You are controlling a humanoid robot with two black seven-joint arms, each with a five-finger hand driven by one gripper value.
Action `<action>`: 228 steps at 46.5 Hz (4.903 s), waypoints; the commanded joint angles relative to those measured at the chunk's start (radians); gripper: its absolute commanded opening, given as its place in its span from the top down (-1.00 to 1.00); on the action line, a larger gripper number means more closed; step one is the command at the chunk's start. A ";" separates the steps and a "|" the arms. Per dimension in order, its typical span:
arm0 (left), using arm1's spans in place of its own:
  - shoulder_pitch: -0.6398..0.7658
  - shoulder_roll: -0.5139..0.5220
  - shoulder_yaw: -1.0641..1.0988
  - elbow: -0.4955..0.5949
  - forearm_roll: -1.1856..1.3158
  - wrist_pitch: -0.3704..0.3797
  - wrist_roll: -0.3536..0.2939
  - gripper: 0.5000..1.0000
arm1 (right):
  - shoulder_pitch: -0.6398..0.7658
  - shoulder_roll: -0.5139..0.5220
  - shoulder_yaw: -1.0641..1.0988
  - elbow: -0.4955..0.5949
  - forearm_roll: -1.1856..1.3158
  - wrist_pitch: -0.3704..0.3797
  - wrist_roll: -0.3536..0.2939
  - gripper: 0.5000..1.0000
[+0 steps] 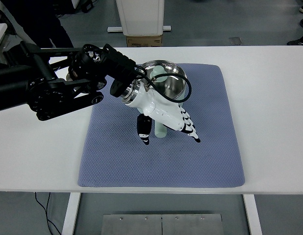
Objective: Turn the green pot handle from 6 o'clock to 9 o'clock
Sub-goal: 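Push the handle with the left hand, rotating the pot clockwise, then keep pushing the handle with the left hand until it points sideways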
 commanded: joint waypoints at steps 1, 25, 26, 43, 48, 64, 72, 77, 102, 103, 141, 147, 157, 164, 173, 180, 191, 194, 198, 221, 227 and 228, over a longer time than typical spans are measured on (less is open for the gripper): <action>0.001 -0.011 0.001 0.001 0.057 0.029 0.000 -1.00 | 0.000 0.000 0.000 0.000 0.000 0.000 -0.001 -1.00; 0.003 -0.025 0.075 0.003 0.174 0.058 0.000 -1.00 | 0.000 0.000 0.000 0.000 0.000 0.000 0.001 -1.00; 0.003 -0.025 0.075 0.003 0.174 0.058 0.000 -1.00 | 0.000 0.000 0.000 0.000 0.000 0.000 -0.001 -1.00; 0.003 -0.024 0.104 0.012 0.174 0.056 0.000 -1.00 | 0.000 0.000 0.000 0.000 0.000 0.000 0.001 -1.00; 0.004 -0.024 0.112 0.012 0.174 0.056 0.000 -1.00 | 0.000 0.000 0.000 0.000 0.000 0.000 -0.001 -1.00; 0.001 -0.013 0.118 0.012 0.174 0.055 0.000 -1.00 | 0.000 0.000 0.000 0.000 0.000 0.000 0.001 -1.00; -0.008 -0.010 0.144 0.012 0.174 0.055 0.000 -1.00 | 0.000 0.000 0.000 0.000 0.000 0.000 0.001 -1.00; -0.014 -0.008 0.150 0.012 0.174 0.055 0.000 -1.00 | 0.000 0.000 0.000 0.000 0.000 0.000 -0.001 -1.00; -0.048 0.062 0.178 0.009 0.175 0.055 0.000 -1.00 | 0.000 0.000 0.000 0.000 0.000 0.000 0.001 -1.00; -0.051 0.067 0.178 0.009 0.175 0.055 0.000 -1.00 | 0.000 0.000 0.000 0.000 0.000 0.000 0.001 -1.00; -0.047 0.105 0.182 0.010 0.194 0.059 0.000 -1.00 | 0.000 0.000 0.000 0.000 0.000 0.000 0.001 -1.00; -0.045 0.110 0.181 0.007 0.188 0.058 0.000 -1.00 | 0.000 0.000 0.000 0.000 0.000 0.000 -0.001 -1.00; -0.033 0.113 0.181 -0.004 0.177 0.058 0.000 -1.00 | 0.000 0.000 0.000 0.000 0.000 0.000 0.001 -1.00; -0.027 0.134 0.181 -0.010 0.177 0.059 0.000 -1.00 | 0.000 0.000 0.000 0.000 0.000 0.000 -0.001 -1.00; -0.027 0.179 0.181 -0.031 0.177 0.059 0.000 -1.00 | 0.000 0.000 0.000 0.000 0.000 0.000 0.001 -1.00; -0.028 0.199 0.181 -0.033 0.177 0.061 0.000 -1.00 | 0.000 0.000 0.000 0.000 0.000 0.000 -0.001 -1.00; -0.031 0.228 0.181 -0.033 0.183 0.070 0.000 -1.00 | 0.000 0.000 0.000 0.000 0.000 0.000 0.001 -1.00; -0.034 0.231 0.181 -0.031 0.185 0.072 0.000 -1.00 | 0.000 0.000 0.000 0.000 0.000 0.000 0.001 -1.00; -0.037 0.240 0.181 -0.031 0.186 0.072 0.000 -1.00 | 0.000 0.000 0.000 0.000 0.000 0.000 0.001 -1.00; -0.031 0.279 0.182 -0.030 0.189 0.072 0.000 -1.00 | 0.000 0.000 0.000 0.000 0.000 0.000 -0.001 -1.00; -0.031 0.282 0.187 -0.027 0.191 0.072 0.000 -1.00 | 0.000 0.000 0.000 0.000 0.000 0.000 -0.001 -1.00; -0.031 0.282 0.190 -0.025 0.191 0.070 0.000 -1.00 | 0.000 0.000 0.000 0.000 0.000 0.000 0.001 -1.00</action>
